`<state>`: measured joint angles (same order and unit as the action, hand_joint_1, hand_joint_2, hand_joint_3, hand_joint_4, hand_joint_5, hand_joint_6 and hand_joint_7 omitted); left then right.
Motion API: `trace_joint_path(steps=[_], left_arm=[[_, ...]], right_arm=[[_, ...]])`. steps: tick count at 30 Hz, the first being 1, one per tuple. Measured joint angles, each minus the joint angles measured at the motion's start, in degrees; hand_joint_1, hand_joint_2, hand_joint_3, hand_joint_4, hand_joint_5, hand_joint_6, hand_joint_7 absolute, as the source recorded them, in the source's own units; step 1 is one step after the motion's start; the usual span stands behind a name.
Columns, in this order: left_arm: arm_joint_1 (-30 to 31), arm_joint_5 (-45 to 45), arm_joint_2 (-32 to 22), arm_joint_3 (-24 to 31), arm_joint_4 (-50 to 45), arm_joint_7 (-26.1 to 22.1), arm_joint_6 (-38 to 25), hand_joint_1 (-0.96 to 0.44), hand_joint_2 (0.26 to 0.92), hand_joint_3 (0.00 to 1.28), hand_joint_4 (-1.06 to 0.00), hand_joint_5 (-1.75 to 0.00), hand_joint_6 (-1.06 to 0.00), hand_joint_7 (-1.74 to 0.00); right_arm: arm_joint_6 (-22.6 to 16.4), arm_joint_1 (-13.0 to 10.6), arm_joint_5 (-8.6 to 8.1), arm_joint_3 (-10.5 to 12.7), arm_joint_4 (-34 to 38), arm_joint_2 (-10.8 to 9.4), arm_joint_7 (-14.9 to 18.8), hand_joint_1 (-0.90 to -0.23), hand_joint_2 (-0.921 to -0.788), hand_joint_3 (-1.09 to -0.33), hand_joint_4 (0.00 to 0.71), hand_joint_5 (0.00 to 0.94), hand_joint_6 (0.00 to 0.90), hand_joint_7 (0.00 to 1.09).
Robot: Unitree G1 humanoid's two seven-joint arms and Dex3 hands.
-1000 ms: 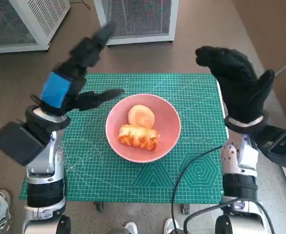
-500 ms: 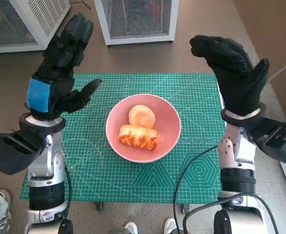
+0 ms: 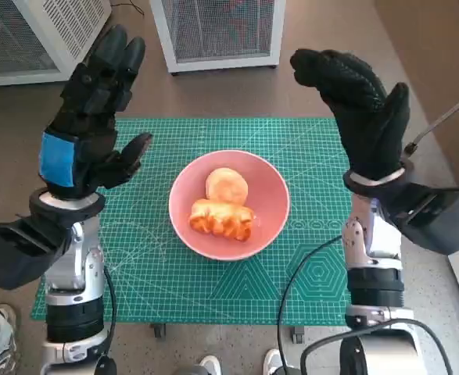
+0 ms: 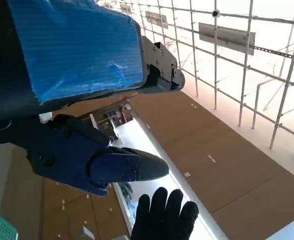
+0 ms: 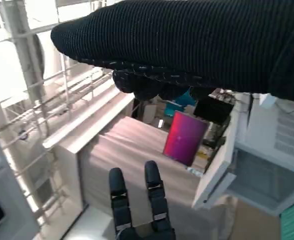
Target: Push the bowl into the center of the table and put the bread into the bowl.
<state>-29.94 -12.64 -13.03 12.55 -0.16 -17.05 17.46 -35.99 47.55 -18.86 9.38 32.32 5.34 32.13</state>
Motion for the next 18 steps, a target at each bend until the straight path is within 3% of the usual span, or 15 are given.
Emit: trace_joint_path(steps=[18], left_arm=[[0.00, 0.97, -0.52, -1.43, -0.21, 0.54, -1.29, -0.65, 0.921, 0.37, -0.26, -0.01, -0.31, -0.06]], right_arm=[[-0.52, 1.15, 0.30, -0.17, 1.79, 0.34, -0.39, -0.612, -0.921, -0.589, 0.248, 0.007, 0.377, 0.03]])
